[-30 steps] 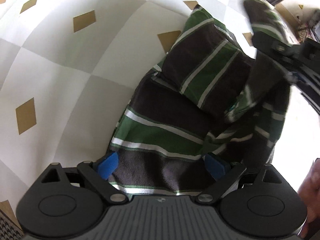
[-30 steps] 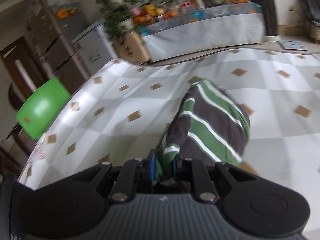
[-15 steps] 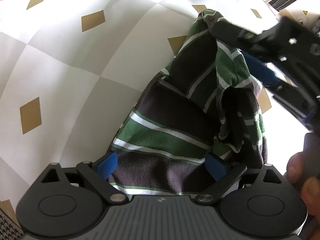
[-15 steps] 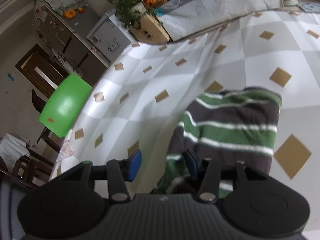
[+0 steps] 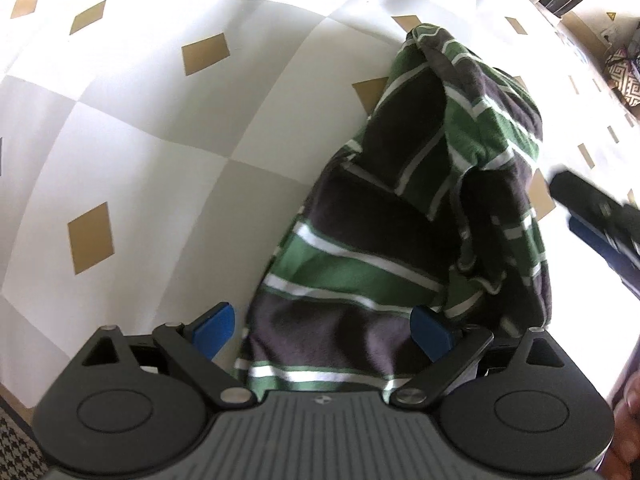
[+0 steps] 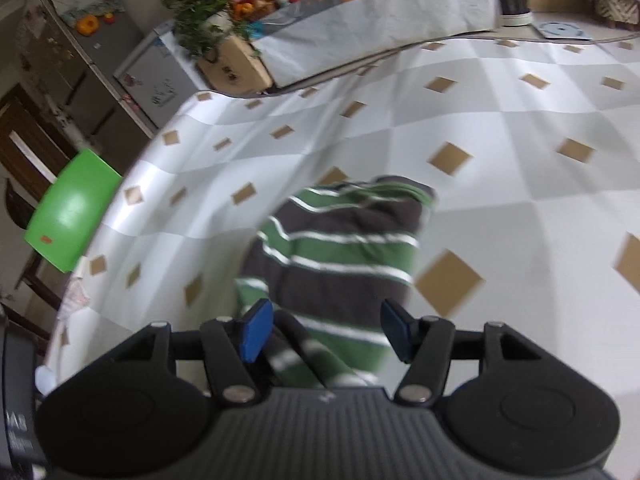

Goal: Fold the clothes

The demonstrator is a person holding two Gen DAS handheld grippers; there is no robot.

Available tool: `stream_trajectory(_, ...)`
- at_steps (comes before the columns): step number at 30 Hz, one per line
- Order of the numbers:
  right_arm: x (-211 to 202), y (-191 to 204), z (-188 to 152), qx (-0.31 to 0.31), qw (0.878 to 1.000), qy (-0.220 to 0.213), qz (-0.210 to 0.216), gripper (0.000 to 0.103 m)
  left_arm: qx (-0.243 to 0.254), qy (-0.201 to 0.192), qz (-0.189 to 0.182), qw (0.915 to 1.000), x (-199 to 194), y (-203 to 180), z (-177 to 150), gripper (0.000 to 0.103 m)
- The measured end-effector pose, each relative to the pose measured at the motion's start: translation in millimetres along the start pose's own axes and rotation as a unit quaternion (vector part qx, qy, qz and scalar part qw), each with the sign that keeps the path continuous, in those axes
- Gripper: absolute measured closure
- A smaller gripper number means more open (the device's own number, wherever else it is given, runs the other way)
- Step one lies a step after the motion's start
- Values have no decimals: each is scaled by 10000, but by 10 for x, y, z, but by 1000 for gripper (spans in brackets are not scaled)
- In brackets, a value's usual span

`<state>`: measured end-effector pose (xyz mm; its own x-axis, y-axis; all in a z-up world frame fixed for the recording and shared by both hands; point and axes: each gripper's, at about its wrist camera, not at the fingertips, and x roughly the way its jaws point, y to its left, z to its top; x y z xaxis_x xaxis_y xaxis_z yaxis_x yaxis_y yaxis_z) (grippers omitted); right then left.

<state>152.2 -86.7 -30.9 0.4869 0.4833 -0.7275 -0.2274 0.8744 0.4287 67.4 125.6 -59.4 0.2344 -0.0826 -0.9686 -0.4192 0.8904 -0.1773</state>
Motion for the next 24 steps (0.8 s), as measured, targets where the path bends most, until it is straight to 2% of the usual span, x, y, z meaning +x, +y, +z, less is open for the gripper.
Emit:
stream_trajectory(3, -159, -77, -133, 161, 9997, 16, -165, 44, 161, -31, 29, 9999, -15, 20, -74, 9)
stream_trajectory(7, -352, -116, -368, 320, 9993, 94, -181, 42, 232, -72, -26, 9997, -51, 54, -164, 9)
stream_trajectory(12, -528, -8, -701, 160, 9993, 318, -150, 42, 326, -108, -138, 9993, -25, 68, -277, 9)
stream_trajectory(18, -645, 138, -1070, -164, 9980, 573, -226, 42, 753, -369, 46, 9965, -87, 17, -474, 9)
stream_trajectory(24, -694, 274, -1406, -603, 9943, 800, -370, 42, 813, -513, 155, 9952, -118, 86, -613, 9)
